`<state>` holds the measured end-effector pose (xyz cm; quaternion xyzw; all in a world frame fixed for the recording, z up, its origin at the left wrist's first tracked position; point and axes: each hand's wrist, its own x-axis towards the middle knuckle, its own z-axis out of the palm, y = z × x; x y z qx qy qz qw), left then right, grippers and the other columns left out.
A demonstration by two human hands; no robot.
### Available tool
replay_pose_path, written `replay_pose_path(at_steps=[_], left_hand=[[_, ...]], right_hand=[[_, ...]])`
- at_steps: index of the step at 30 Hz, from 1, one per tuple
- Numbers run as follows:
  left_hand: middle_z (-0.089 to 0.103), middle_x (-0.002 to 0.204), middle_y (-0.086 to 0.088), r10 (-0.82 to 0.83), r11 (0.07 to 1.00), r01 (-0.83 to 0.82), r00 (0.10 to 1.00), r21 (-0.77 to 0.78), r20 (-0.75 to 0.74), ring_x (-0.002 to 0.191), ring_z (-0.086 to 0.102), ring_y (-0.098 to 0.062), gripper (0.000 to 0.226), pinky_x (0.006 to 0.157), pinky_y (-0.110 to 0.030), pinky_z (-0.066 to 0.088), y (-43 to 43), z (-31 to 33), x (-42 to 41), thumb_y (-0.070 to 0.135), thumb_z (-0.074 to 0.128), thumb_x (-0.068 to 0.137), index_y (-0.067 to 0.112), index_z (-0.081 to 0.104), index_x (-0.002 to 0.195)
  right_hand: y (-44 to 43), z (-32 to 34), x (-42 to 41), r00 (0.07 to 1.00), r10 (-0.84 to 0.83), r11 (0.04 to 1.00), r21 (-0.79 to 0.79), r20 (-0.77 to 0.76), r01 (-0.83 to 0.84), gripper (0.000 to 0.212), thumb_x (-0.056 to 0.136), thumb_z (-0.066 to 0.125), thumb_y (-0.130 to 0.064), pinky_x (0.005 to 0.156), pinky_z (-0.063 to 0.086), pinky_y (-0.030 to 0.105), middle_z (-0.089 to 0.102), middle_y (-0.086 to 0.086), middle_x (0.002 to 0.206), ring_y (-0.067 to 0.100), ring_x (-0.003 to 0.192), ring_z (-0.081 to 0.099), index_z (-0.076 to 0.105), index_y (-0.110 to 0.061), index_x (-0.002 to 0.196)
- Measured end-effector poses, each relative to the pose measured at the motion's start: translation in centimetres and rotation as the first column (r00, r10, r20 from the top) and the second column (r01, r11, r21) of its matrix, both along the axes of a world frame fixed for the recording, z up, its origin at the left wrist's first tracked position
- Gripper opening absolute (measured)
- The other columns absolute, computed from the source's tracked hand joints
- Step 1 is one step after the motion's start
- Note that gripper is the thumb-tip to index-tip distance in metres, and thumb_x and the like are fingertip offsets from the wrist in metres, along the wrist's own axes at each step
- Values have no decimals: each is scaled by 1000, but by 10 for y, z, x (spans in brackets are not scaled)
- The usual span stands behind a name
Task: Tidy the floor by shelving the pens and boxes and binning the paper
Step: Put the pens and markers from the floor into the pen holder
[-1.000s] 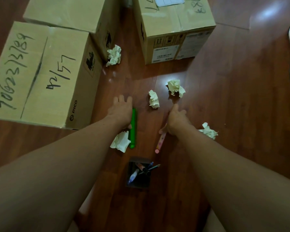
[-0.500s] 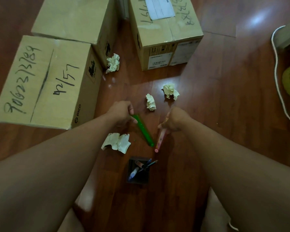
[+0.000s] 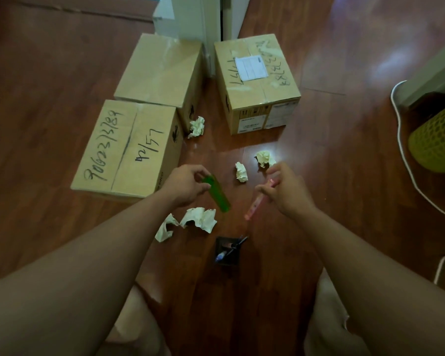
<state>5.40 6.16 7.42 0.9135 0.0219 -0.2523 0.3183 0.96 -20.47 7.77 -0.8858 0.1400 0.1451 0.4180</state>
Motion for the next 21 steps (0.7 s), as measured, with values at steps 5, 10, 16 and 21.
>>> replay_pose_path(at_steps=[5,10,16,21], left_hand=[[78,97,-9,130,991,-131,991,-31,-36,73,72,-14,14,51,-12,47,15,15,-38,14,80,95,17,78,108],[74,92,-7,126,991,-132,985,-37,-121,79,77,-23,12,48,-16,45,13,12,-67,13,79,95,16,74,105],[68,79,3,-8,1000,3,986,-31,-168,73,67,-16,17,66,-33,55,2,-6,-95,15,82,92,18,73,106],[75,89,-4,-29,995,3,967,-103,-254,91,78,-29,20,79,-42,61,-3,-16,-112,20,82,92,22,69,106]], right_hand=[[13,26,-28,1000,27,999,15,14,-28,9,101,70,-27,65,58,25,75,-3,81,11,68,74,72,-19,105],[21,25,-62,993,112,993,-21,-22,-113,12,104,65,-33,68,57,26,74,-8,82,7,75,73,74,-26,105],[29,7,-105,970,212,977,14,-117,-211,15,105,62,-30,70,63,28,76,-9,89,4,74,74,76,-26,111],[30,-2,-119,961,234,972,28,-151,-232,21,106,59,-33,74,64,32,76,-11,96,4,81,74,75,-27,117]])
